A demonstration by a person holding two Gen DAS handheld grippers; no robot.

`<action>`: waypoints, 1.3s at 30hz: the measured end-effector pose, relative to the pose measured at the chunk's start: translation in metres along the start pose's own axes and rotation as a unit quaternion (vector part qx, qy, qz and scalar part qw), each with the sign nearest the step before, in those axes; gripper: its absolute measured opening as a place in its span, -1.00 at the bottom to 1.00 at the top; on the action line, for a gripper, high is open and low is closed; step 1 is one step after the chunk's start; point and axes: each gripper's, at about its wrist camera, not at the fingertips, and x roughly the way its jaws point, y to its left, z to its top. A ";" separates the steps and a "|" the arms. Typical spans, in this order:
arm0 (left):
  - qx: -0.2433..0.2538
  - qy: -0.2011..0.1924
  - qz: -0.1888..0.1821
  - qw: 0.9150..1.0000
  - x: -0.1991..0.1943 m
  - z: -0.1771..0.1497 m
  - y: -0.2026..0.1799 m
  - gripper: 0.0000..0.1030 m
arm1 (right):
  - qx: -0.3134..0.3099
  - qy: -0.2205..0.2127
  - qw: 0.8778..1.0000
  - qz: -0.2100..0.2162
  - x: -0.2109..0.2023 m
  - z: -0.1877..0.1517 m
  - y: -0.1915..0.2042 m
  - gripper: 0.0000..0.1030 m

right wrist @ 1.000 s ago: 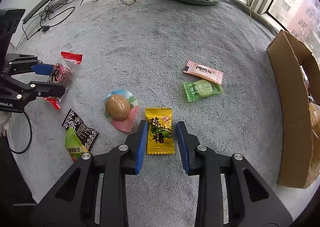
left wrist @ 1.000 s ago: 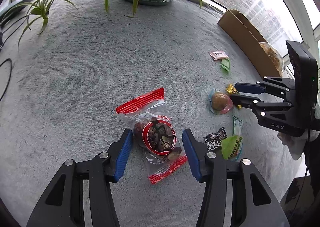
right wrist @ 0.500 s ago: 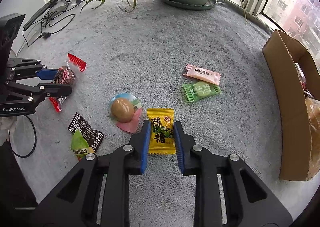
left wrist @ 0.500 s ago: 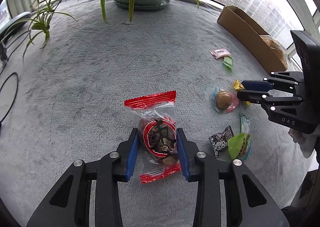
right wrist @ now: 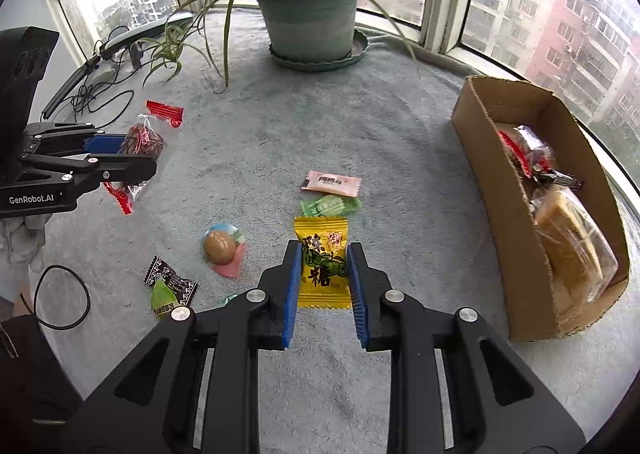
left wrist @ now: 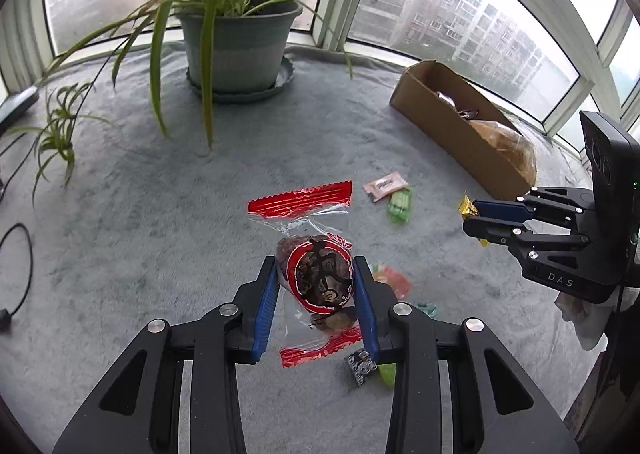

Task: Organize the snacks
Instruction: 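Carry the bag and yellow packet over the box with both tools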

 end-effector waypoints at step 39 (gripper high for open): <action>0.126 -0.064 -0.054 0.988 0.060 0.123 -0.151 -0.33 | 0.145 -0.075 0.979 -0.123 -0.068 0.009 -0.185 -0.54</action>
